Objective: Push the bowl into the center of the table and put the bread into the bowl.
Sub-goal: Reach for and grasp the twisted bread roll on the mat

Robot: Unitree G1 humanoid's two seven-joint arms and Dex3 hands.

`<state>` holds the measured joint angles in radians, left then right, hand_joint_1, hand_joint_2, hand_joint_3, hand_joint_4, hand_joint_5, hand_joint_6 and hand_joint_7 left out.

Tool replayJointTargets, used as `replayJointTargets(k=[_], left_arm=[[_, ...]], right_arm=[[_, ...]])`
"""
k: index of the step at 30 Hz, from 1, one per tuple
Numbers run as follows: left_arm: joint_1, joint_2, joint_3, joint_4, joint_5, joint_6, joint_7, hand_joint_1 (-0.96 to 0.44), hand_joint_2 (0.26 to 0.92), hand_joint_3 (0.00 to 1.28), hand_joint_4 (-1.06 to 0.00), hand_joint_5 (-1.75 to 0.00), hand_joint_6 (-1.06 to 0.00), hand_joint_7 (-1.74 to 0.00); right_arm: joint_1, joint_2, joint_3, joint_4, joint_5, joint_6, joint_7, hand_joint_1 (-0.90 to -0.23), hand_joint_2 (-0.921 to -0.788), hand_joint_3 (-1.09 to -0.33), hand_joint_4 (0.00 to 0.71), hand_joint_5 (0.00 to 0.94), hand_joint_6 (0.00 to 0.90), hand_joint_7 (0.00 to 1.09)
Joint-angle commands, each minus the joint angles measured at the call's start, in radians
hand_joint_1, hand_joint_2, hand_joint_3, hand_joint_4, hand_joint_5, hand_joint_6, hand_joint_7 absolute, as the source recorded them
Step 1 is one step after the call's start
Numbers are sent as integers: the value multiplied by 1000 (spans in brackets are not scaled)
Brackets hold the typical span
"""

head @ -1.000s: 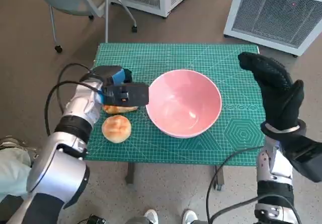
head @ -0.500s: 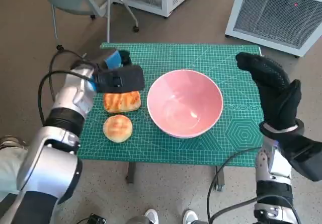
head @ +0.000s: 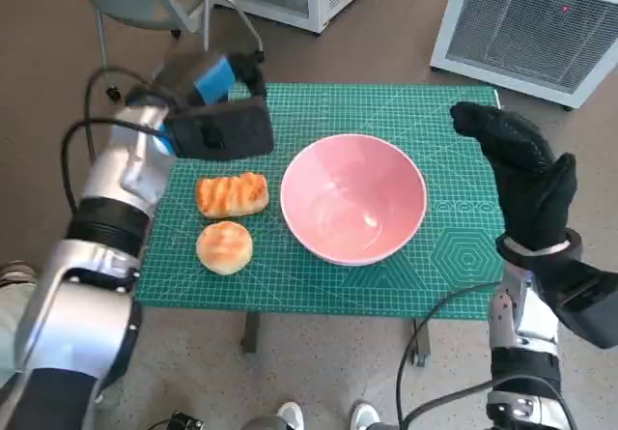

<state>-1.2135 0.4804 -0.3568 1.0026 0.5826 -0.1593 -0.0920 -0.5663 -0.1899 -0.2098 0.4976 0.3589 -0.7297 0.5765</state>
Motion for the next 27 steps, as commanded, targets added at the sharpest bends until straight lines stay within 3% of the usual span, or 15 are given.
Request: replayJointTargets(k=[1, 2, 4, 6, 8, 14, 27], left_arm=[[54, 22, 7, -80, -25, 95, -149, 138, 912, 51, -734, -1181, -556, -851], [53, 21, 1, -92, -25, 137, -204, 78, 842, 62, -517, -860, -394, -504], [46, 21, -12, -114, -17, 202, -286, -19, 785, 56, -392, -466, -285, -276], [43, 22, -29, -136, 1, 243, -341, -107, 743, 41, -200, -238, -203, -141], [48, 22, -56, -147, 30, 273, -378, -259, 710, 27, -81, -97, -155, -59], [105, 28, -65, -197, 42, 295, -384, -489, 700, 18, -8, -10, -93, -7], [193, 31, -71, -256, 51, 294, -376, -557, 706, 10, 1, 1, -71, 0]], right_arm=[[27, 2, 2, 0, 12, 16, 7, -642, -921, -743, 82, 0, -1, 429], [28, 2, 2, -1, 14, 17, 8, -642, -921, -743, 81, 0, -1, 429], [30, 2, 2, -5, 15, 18, 8, -642, -921, -743, 81, 0, -1, 429], [32, 3, 2, -9, 15, 19, 7, -642, -921, -743, 81, 0, -1, 429], [36, 4, 2, -13, 14, 19, 5, -642, -921, -743, 82, 1, -1, 429], [41, 8, 3, -17, 12, 22, 1, -641, -921, -743, 85, 2, -1, 429], [44, 8, 2, -18, 8, 28, -4, -645, -921, -747, 86, 2, -1, 425]])
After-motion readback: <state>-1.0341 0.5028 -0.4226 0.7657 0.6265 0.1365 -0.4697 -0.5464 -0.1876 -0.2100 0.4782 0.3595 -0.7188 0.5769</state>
